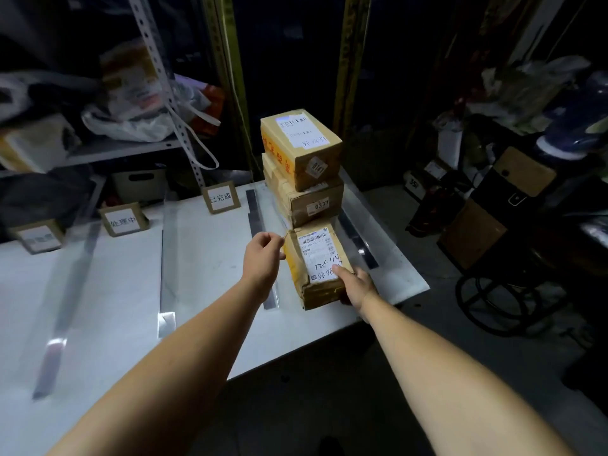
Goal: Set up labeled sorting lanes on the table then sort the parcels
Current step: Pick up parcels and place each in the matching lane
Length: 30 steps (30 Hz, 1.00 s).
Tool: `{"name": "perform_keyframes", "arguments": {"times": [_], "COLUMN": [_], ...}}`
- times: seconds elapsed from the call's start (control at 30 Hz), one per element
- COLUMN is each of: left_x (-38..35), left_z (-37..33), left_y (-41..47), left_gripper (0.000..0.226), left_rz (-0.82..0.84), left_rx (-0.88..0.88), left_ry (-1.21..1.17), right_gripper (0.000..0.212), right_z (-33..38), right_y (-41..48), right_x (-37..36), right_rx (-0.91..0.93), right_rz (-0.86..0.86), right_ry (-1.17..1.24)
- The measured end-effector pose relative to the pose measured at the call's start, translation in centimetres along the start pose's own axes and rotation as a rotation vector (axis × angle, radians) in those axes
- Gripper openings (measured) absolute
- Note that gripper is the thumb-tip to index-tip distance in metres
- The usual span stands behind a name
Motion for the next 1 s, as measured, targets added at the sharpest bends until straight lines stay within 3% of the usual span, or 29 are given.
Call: {"name": "perform_keyframes", "arguments": {"times": [0.17,0.63,0.77,0.9,1.0], "left_x": [-0.2,-3.2,-3.0,-1.4,1.5], "left_z": [1.9,1.7,0.8,-1.2,-3.0], "left_y": [0.5,-0.3,-0.5,-0.3,0.1], "left_gripper": [0.016,0.014,0.015,0.013,0.013], "left_rz": [-0.027,-0.067,-0.097,-0.135,-0.175], "left_rx": [0.017,-0.009,0.014,-0.014,-0.027], "left_ry": [0.02,0.063,0.003,-0.021,-0.04], "right_gripper": [0.041,0.047,0.051,0.019,0.016], "right_z": [-1.8,-3.4,0.1,5.9,10.7], "right_y": [2.6,4.8,4.3,2.9,0.2], "right_x": [-1.1,0.3,2.0,1.8,-1.1], "right_rx": [-0.038,0.003,0.178,0.469,0.597], "right_rz": [0.049,0.093,-0.016,-0.073,-0.001], "right_ry": [-0.021,-0.384,-0.491,-0.558,-0.472]}}
Point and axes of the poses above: each hand's wrist, its own y-axis towards the middle knuckle, its own x-axis out of the back of the hand, z = x × y, the point moved 8 cm from there along y, towards the middle knuckle, and after that the axes turned 13 degrees about -z, right-handed, at the moved point
